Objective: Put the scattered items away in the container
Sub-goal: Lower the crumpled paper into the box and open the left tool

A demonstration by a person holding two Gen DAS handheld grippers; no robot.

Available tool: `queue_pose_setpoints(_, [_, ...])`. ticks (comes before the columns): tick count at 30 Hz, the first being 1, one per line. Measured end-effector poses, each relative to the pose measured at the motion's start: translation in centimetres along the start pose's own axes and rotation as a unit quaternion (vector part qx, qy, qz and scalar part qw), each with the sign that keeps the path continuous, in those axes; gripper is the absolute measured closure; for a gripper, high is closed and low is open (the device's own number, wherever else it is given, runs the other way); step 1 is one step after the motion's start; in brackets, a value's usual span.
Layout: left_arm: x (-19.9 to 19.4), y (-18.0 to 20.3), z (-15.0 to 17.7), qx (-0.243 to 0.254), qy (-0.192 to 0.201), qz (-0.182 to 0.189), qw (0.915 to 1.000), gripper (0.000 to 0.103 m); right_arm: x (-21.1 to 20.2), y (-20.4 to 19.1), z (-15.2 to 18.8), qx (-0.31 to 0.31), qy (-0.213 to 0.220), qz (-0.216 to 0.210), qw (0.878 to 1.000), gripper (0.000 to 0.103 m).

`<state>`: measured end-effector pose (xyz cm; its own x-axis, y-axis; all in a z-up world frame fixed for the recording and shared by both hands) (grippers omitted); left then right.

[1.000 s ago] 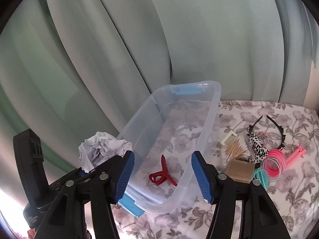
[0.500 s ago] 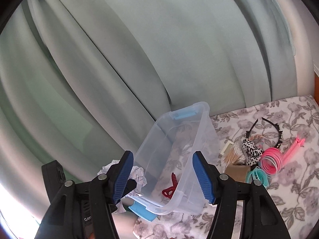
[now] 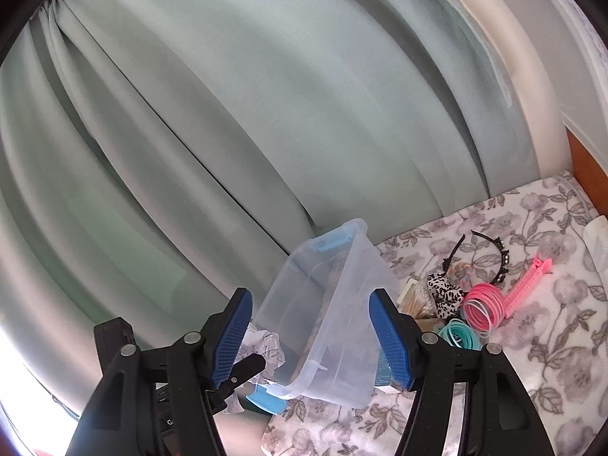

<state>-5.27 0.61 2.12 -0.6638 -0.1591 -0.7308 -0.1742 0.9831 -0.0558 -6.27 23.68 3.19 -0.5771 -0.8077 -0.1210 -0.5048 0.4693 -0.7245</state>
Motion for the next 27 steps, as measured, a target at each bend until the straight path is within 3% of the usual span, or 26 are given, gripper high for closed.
queue_pose_setpoints(10, [-0.7,5.4,0.7,0.056,0.000,0.014,0.9983,0.040,-4.0,2.4,-0.2,0.020,0.016,0.011,1.000,0.035])
queue_pose_setpoints(22, [-0.4,9.2,2.0,0.098,-0.008,0.027,0.9948,0.040,-6.4,4.8,0.3,0.036,0.028,0.035,0.998,0.035])
queue_pose_setpoints(27, [0.4,10.8,2.6,0.116,-0.009,0.029,0.9928,0.040,-6.1,6.0,0.8,0.013,0.004,0.120,0.993,0.035])
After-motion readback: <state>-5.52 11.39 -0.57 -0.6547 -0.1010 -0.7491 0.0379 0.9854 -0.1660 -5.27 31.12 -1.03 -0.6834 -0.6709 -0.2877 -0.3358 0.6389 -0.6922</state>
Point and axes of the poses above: each gripper's, at about its wrist camera, not at the fingertips, and x roughly the way its jaws point, y to its right, z to its underside, the point moved 3 cm from there along x, roughly the way its jaws point, and after that the axes turned 15 degrees about -z, right-handed, at the moved point
